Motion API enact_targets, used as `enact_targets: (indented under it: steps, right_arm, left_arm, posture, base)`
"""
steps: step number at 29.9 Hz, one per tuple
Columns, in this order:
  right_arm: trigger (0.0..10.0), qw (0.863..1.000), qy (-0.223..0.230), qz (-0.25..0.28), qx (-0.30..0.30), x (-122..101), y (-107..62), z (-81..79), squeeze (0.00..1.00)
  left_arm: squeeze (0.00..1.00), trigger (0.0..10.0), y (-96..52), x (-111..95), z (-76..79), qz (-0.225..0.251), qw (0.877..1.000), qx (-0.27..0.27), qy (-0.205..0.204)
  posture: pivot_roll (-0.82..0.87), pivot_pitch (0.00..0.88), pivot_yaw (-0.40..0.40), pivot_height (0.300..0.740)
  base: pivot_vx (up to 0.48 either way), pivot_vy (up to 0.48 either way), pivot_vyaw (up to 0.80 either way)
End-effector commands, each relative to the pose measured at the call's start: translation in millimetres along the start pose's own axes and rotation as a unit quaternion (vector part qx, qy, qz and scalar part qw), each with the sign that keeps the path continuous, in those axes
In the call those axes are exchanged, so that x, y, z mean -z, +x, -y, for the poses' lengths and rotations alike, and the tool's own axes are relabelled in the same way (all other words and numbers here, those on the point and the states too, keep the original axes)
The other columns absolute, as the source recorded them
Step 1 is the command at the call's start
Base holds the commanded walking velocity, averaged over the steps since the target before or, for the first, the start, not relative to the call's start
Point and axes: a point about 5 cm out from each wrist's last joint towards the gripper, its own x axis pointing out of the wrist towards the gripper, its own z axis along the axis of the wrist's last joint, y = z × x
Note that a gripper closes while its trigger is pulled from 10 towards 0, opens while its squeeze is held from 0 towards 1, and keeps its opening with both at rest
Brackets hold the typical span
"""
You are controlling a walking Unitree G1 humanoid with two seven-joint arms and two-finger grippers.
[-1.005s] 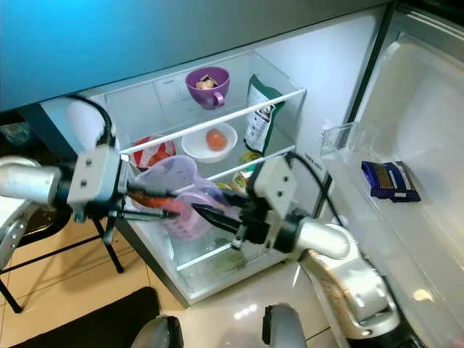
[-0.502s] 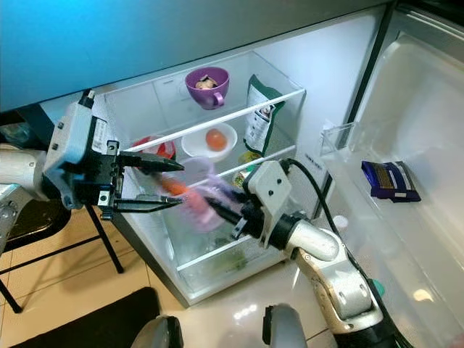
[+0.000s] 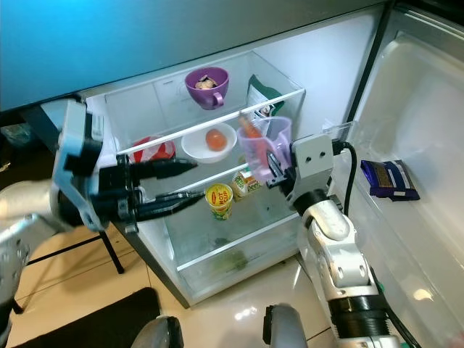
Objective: Restocking fridge
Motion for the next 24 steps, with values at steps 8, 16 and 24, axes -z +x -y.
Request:
enact_targets:
  steps: [8,16,24]
  right_arm:
    - [10.0,0.997,-0.024,0.054,0.049,-16,12.6,8.5,0.0]
    - [10.0,0.995,-0.027,0.069,0.071,-16,20.1,11.1,0.0]
    - [10.0,0.987,-0.004,0.127,0.1,-38,45.1,8.7,0.0]
  left_arm:
    - [0.0,10.0,-1.0,53,29.6,-0.063,0.993,-0.087,-0.056]
    - [0.0,10.0,-7.5,81,34.1,-0.083,0.975,-0.183,-0.094]
    - [0.0,10.0,-6.6,88,26.2,-0.076,0.952,-0.28,-0.101]
  posture:
    - [-0.03,0.21,0.106,0.619]
    - [-0.01,0.231,0.103,0.619]
    - [0.01,0.248,0.102,0.619]
  base:
    - [0.0,0.0,0.0]
    - [0.0,0.0,0.0]
    - [0.0,0.0,0.0]
